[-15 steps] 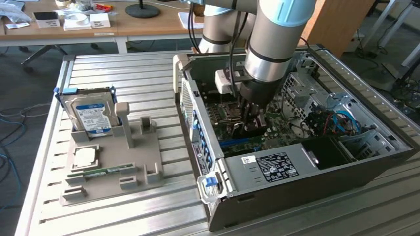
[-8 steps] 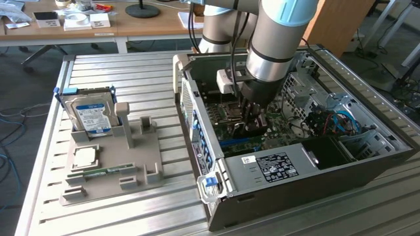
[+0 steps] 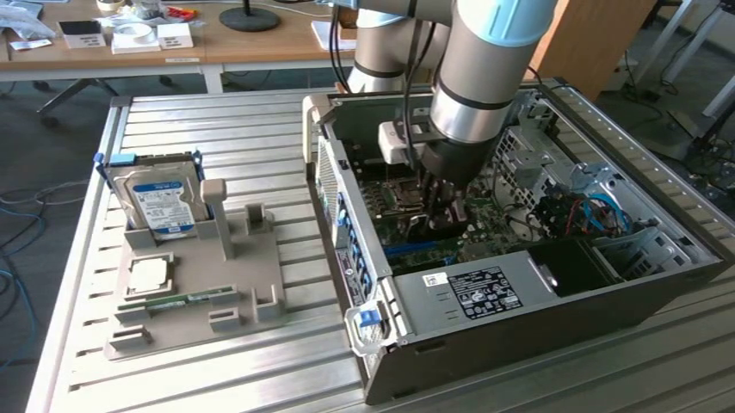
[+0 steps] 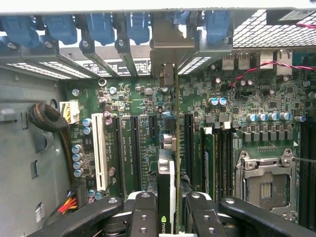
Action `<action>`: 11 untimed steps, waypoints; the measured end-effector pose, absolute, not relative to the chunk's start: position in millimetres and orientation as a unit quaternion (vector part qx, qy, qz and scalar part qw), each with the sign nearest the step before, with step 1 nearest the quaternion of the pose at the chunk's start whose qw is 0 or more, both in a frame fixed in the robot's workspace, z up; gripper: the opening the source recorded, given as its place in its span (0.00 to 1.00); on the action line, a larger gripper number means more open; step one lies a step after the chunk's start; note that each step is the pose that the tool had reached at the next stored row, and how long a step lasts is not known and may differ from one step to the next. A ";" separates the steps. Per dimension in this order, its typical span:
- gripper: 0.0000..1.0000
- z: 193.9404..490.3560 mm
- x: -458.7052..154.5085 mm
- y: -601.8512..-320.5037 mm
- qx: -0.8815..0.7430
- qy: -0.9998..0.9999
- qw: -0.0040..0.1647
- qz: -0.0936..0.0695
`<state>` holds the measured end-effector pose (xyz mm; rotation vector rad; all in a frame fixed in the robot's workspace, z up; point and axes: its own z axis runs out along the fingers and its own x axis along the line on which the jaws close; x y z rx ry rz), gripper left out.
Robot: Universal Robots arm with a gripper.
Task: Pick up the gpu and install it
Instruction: 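Insert the gpu into the slot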
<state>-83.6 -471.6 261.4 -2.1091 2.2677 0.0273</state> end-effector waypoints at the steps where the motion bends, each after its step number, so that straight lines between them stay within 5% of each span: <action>1: 0.27 261.3 -83.7 -471.6 -0.681 0.732 0.022 0.009; 11: 0.27 258.5 -83.8 -470.3 -0.679 0.734 0.021 0.010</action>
